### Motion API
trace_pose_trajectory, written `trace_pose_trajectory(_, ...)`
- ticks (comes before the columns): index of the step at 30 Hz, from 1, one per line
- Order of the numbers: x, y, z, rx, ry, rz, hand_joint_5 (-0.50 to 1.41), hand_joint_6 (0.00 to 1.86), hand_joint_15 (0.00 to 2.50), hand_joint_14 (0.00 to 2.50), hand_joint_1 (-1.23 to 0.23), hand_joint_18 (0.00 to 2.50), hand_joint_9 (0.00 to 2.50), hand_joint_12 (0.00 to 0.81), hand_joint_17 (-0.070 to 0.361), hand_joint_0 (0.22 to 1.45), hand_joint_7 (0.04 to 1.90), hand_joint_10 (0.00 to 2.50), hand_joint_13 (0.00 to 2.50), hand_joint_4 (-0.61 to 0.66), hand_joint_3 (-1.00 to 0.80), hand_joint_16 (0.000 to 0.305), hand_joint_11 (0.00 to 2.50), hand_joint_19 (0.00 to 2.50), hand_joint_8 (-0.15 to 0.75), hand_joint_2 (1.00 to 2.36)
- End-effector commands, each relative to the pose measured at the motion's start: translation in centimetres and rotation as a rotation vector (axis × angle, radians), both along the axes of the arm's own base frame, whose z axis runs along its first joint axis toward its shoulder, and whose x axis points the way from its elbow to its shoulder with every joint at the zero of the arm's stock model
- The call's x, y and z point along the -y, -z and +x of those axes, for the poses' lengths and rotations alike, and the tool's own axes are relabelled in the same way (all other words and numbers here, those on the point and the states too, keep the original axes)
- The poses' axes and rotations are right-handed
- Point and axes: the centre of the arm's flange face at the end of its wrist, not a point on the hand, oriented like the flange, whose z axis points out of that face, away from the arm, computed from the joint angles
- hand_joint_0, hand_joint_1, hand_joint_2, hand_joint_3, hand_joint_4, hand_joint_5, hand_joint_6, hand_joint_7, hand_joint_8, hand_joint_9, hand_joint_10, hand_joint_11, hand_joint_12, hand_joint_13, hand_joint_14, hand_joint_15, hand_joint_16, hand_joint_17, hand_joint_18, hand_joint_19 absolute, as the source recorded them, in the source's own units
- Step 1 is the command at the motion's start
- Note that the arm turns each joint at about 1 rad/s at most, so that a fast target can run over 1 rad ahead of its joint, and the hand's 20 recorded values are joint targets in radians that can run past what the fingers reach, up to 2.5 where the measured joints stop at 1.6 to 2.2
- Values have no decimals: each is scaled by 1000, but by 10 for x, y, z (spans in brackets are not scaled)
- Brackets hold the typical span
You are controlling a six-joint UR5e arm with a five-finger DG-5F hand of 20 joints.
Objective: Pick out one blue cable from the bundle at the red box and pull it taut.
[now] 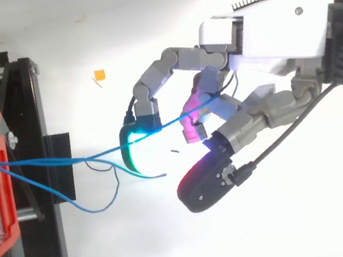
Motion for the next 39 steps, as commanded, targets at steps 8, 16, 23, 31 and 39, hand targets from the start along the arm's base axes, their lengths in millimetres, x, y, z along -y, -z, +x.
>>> trace_pose_trajectory(8,1,1,0,3,40,-16,-118,890,1154,17,-618,746,1161,410,141,370,765,2243,1158,-79,-500,63,991,867,239,1000)
trace_pose_trajectory(16,0,14,-4,-19,66,-30,-127,887,1227,13,-602,749,1032,404,141,375,756,2500,1185,-62,-500,63,849,877,260,1000)
trace_pose_trajectory(23,-1,24,-3,16,75,-27,-129,887,1378,2,-555,755,907,393,139,385,736,2500,1258,-66,-500,62,692,886,251,1000)
trace_pose_trajectory(31,-2,23,-1,29,78,-27,-133,887,1377,119,-490,755,876,372,134,410,748,2500,1262,-67,-500,59,708,925,238,1000)
trace_pose_trajectory(39,1,42,-2,-4,135,-47,-142,891,1282,423,-483,752,806,363,132,416,725,2500,1202,-74,-500,59,746,938,249,1000)
